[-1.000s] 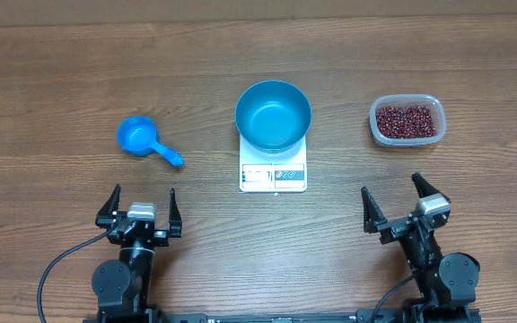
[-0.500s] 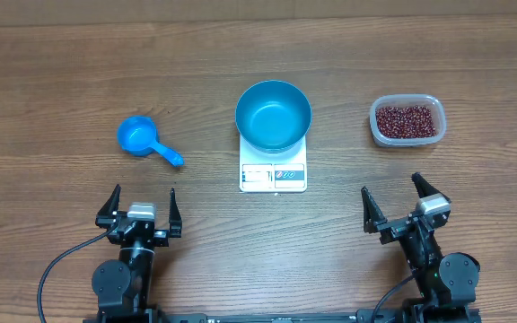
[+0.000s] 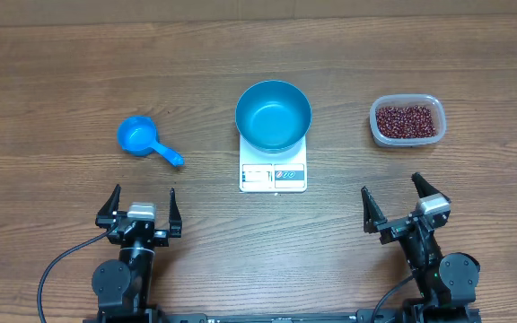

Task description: Scoop item into bowl and weigh 150g on scale

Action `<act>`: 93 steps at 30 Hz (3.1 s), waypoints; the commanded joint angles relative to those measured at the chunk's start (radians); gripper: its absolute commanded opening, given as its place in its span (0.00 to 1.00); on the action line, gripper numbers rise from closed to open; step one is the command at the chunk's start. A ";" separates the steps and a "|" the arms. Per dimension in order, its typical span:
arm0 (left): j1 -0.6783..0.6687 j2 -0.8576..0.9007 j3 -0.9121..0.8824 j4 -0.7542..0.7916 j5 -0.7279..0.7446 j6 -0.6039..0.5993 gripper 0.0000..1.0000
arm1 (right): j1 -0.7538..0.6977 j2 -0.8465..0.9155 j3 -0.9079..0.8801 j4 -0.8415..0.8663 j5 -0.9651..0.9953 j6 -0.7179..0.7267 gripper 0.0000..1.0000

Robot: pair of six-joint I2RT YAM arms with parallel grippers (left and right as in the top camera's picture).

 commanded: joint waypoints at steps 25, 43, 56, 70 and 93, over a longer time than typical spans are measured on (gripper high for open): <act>-0.006 -0.010 -0.004 -0.003 0.004 -0.113 1.00 | -0.007 -0.010 -0.011 0.005 0.007 0.007 1.00; -0.006 -0.008 -0.004 -0.003 -0.003 -0.168 1.00 | -0.007 -0.010 -0.011 0.005 0.007 0.007 1.00; -0.006 0.150 0.076 -0.004 0.005 -0.167 1.00 | -0.007 -0.010 -0.011 0.005 0.007 0.007 1.00; -0.006 0.680 0.472 -0.111 0.061 -0.163 1.00 | -0.007 -0.010 -0.011 0.005 0.007 0.007 1.00; -0.005 1.421 1.260 -0.668 0.190 -0.167 1.00 | -0.007 -0.010 -0.011 0.005 0.007 0.006 1.00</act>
